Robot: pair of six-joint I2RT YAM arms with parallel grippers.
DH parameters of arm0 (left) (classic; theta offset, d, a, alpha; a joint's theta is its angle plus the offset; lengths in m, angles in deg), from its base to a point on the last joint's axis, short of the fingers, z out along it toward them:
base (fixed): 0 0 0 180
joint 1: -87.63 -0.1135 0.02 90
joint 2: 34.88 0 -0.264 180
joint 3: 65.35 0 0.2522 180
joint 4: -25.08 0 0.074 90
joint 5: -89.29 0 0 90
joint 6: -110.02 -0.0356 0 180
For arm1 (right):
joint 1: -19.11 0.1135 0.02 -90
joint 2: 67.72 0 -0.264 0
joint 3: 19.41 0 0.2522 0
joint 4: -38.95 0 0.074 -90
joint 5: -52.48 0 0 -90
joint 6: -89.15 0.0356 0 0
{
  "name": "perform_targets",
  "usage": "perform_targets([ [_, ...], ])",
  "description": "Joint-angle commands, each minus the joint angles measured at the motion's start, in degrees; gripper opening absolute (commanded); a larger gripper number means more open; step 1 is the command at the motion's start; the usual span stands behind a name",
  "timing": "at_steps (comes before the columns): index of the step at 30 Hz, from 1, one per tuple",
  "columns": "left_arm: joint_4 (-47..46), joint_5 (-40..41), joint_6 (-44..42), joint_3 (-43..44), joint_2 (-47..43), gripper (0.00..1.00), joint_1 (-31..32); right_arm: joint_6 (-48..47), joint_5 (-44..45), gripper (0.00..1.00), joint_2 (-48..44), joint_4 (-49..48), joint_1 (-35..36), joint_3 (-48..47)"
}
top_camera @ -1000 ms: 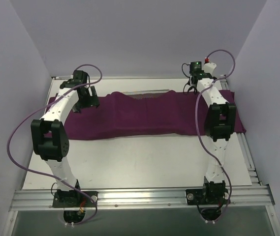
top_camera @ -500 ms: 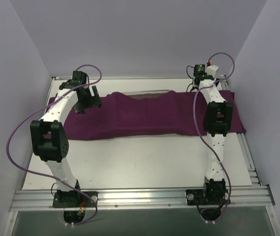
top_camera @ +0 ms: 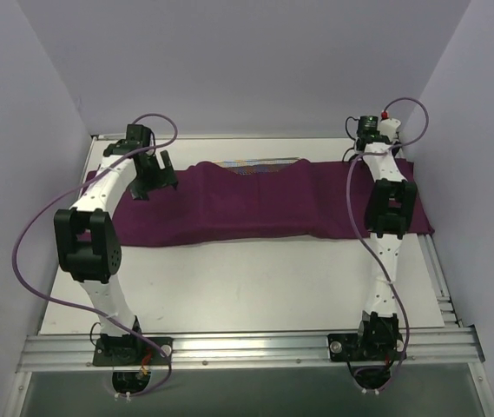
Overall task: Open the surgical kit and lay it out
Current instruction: Open the surgical kit at the center of the board.
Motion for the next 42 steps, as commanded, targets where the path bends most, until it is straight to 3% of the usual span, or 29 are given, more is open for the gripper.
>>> perform_targets([
  [1, -1.2, -0.1, 0.2, 3.0, 0.5, 0.97, -0.6, -0.5, -0.3, 0.69, 1.1, -0.2, -0.2, -2.4],
  [23, -1.2, 0.1, -0.4, 2.7, 1.3, 0.97, -0.8, 2.3, -4.0, 0.63, 0.6, -1.6, 0.2, -2.5],
  [26, -1.4, 0.3, -0.5, 2.1, 0.9, 0.97, -1.0, 3.0, -4.6, 0.52, 0.5, -2.1, 0.3, -1.1],
  [38, -2.2, 0.0, -0.6, 0.5, -0.2, 0.97, -1.2, 3.5, -4.3, 0.45, -1.7, -3.3, 0.6, -0.7],
  [42, -2.3, 0.1, -0.6, -0.1, -0.4, 0.97, -1.2, 3.3, -4.2, 0.36, -2.8, -2.9, 0.7, -0.6],
])
